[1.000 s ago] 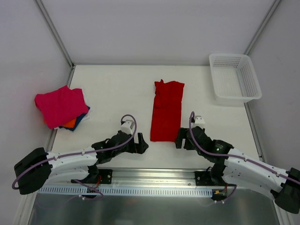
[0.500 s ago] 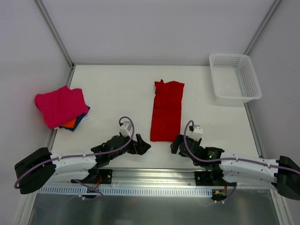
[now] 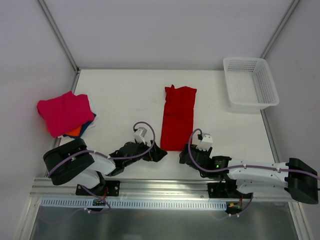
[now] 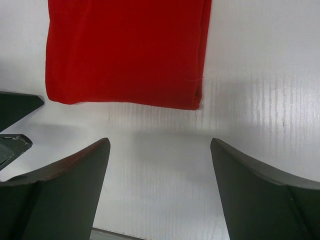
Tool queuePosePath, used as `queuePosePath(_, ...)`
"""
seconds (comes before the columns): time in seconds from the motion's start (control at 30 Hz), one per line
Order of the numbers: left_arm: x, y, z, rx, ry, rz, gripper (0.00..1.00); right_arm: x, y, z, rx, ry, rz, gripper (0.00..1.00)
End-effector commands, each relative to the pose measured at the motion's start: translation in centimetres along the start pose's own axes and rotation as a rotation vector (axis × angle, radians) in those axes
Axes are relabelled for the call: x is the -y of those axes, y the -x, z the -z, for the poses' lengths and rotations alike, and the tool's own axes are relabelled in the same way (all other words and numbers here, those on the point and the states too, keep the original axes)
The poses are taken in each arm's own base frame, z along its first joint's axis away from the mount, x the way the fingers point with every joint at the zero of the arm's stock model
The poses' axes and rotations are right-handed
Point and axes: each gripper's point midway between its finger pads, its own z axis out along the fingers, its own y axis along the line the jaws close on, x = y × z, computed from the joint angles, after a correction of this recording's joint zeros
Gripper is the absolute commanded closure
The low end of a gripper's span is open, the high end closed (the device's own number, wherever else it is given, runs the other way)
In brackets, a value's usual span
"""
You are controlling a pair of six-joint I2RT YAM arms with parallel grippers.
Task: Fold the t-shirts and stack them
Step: Fold the tshirt
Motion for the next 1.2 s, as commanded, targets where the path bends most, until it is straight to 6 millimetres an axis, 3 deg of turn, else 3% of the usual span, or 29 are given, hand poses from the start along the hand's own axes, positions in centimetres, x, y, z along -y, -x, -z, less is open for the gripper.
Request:
queuePosePath(0.0, -0.1, -0.6, -0.4, -0.020, -0.025, 0.030, 0.01, -1.0, 1.5, 0.3, 0.052, -0.002, -0.029, 0.14)
queuePosePath(0.53, -0.7, -1.3, -2.4, -0.076, -0.020, 0.047, 0.01, 0.9, 1.6, -0.5, 0.093, -0.073, -0.027, 0.11)
queuePosePath(0.9, -1.1, -1.1, -2.3, -0.094, 0.026, 0.013, 0.01, -0.3, 0.1, -2.7, 0.038, -0.047, -0.014, 0.10)
queuePosePath(1.17, -1.5, -1.9, -3.0, -0.126, 0.040, 0.018, 0.01, 0.4, -0.2, -3.4, 0.040, -0.086, -0.001, 0.10)
